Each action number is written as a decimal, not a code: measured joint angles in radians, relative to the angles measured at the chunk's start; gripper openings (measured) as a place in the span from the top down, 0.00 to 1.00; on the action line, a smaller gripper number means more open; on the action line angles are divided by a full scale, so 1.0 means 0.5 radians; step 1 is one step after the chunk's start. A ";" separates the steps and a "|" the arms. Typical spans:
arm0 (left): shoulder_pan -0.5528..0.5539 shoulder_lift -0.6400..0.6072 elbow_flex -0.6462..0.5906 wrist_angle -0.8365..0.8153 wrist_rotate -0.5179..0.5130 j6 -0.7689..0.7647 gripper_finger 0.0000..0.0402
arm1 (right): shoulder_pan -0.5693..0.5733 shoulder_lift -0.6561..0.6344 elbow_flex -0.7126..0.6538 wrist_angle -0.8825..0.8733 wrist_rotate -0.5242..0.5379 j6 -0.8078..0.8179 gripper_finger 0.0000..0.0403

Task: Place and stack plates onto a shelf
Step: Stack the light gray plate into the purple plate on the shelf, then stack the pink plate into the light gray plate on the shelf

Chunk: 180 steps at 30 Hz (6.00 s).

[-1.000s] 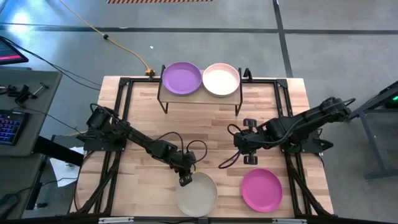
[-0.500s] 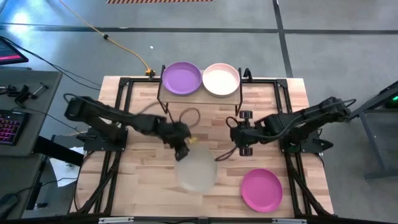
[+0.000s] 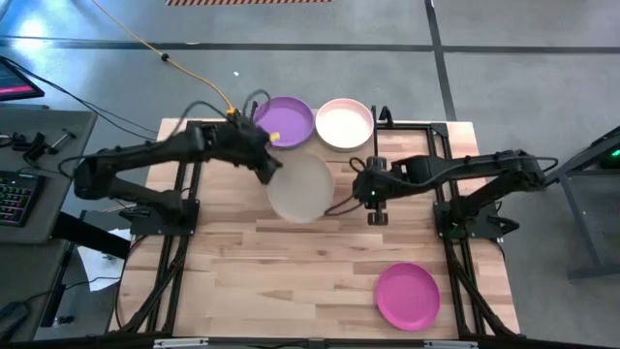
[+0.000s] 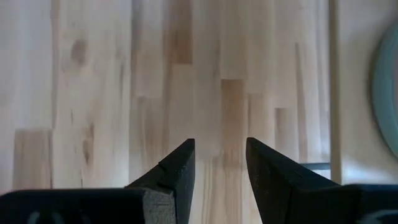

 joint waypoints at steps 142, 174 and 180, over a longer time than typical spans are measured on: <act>1.202 0.597 0.767 -0.859 0.175 -0.003 0.82 | -0.065 0.000 0.000 0.006 0.176 0.981 0.69; 1.005 0.687 0.765 -1.032 -0.179 0.082 0.82 | -0.071 -0.001 0.000 0.006 0.177 0.988 0.69; 0.990 0.688 0.765 -1.020 -0.176 0.064 0.82 | -0.071 -0.001 0.000 0.006 0.177 0.988 0.69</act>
